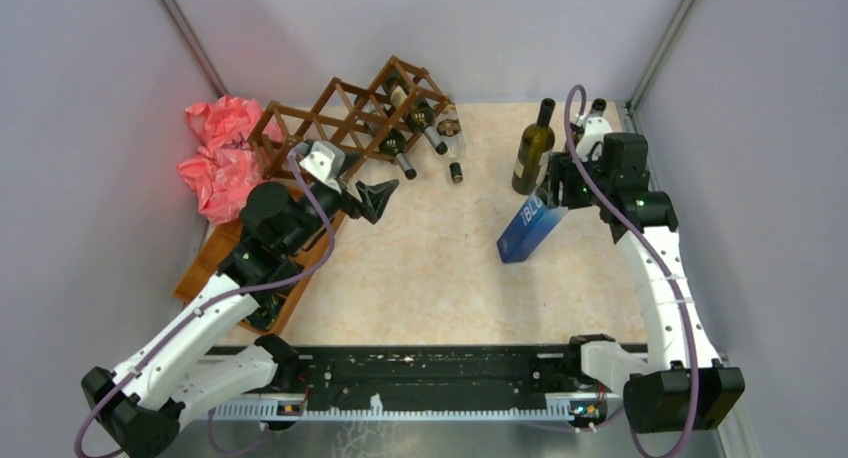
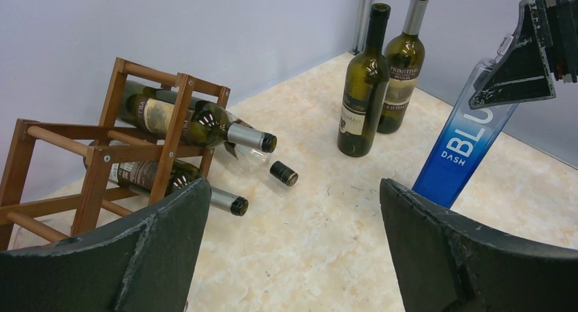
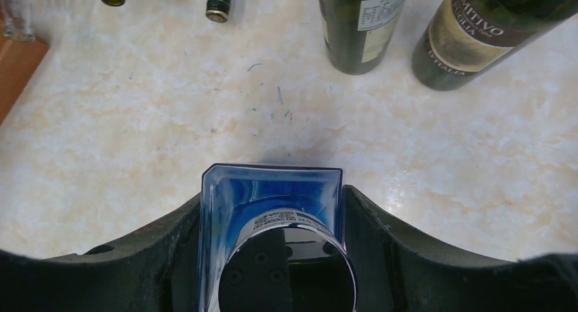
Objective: Put the wine bottle on the wine rack
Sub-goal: Adjust the wine bottle at the center of the board.
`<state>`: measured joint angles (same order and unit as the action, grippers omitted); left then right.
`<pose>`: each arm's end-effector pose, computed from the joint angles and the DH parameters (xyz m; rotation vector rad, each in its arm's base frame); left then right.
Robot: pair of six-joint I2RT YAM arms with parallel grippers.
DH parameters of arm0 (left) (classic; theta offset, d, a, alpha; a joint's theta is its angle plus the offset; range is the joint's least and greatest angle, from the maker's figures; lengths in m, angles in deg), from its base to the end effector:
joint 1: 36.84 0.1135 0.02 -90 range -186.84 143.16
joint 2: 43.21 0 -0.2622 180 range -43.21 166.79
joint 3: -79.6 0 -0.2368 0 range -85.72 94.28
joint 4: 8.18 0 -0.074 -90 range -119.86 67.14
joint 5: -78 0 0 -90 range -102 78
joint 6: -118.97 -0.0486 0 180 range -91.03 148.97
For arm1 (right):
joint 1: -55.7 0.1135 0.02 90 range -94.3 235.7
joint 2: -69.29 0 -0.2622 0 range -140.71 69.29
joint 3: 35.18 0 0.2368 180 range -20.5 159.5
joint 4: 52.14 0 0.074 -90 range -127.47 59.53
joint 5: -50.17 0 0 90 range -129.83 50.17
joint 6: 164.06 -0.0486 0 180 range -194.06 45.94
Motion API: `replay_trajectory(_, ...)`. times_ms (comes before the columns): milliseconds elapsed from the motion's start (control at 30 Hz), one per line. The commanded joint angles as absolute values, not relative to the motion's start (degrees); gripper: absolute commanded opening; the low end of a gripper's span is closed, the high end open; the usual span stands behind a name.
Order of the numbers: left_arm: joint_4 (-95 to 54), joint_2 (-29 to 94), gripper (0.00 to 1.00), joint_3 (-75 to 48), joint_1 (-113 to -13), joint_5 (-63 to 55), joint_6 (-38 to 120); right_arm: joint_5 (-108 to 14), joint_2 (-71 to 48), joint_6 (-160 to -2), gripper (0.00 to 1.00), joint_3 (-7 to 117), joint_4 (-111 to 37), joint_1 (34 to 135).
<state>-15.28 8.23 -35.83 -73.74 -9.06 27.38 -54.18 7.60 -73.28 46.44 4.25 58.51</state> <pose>0.1657 -0.1275 0.3852 0.5305 1.3908 -0.5378 0.2148 0.0226 0.3531 -0.2081 2.1899 0.2959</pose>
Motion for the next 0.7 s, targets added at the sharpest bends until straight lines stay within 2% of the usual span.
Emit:
replay_trajectory(0, -13.2, 8.3, 0.99, -36.4, -73.5, -7.9, 27.5, -62.1, 10.7, -78.3, 0.0, 46.6, -3.8, 57.2)
replay_trajectory(667, -13.1, 8.9, 0.99, -36.3, -73.5, -6.6, 27.7, -75.6, 12.5, -87.1, 0.0, 37.7, -12.7, 54.0)
